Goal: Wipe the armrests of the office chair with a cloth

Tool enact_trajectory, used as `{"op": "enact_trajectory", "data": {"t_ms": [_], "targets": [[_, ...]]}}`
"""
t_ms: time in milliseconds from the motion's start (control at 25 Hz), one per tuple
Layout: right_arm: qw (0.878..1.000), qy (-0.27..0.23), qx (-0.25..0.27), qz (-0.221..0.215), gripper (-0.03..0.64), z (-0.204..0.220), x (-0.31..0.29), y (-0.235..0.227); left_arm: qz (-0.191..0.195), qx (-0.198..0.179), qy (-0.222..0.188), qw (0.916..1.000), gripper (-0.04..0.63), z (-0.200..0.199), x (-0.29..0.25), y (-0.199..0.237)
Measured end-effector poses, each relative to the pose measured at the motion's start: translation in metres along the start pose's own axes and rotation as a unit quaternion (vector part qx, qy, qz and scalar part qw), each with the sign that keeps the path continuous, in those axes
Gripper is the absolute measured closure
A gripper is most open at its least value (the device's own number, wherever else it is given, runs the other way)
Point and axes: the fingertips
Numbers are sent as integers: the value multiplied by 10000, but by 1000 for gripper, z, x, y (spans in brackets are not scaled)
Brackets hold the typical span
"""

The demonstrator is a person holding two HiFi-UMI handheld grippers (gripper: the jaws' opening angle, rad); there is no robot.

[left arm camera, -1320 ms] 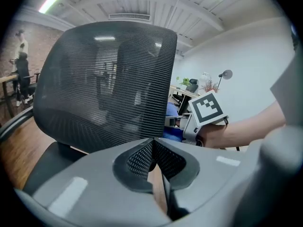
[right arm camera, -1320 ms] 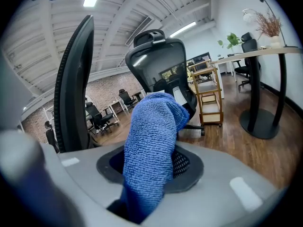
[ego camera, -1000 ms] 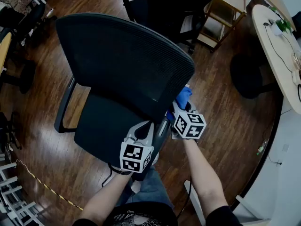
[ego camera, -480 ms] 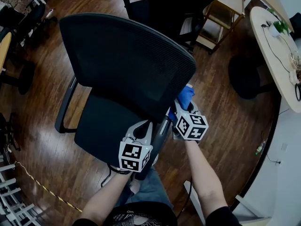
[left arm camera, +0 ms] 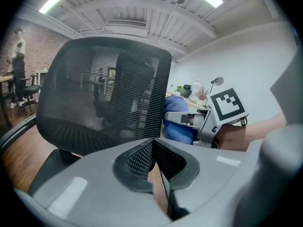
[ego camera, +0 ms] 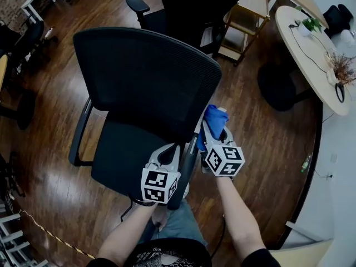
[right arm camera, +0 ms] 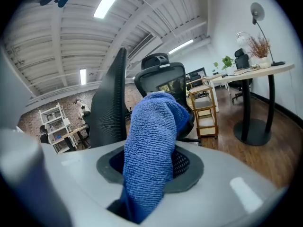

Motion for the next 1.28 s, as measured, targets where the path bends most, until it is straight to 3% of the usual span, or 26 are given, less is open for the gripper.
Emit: {"op": "enact_trajectory", "data": {"t_ms": [560,1000,1120,1280], "targets": [[9886,-326,-1037,1037,479,73,25,90,822,-418,105,9957,592,-9,49,55],[9585,-337,-2150,1841,479,147,20,93,1441,-759,376,9859,592,10,69,66],[9544,-364,-2248,1932,479,156,14,92,1501,-782,460,9845,592,20,73,72],[9386,-499,-2633,2173,479,165,14,87,1530,-743,539,9839,592,30,77,78]]}}
Point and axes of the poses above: the fingertips, and each gripper's own axes: x backward along the fingers, y to its left, z out of its underside, and after that the axes turned 12 degrees about -y, right-handed
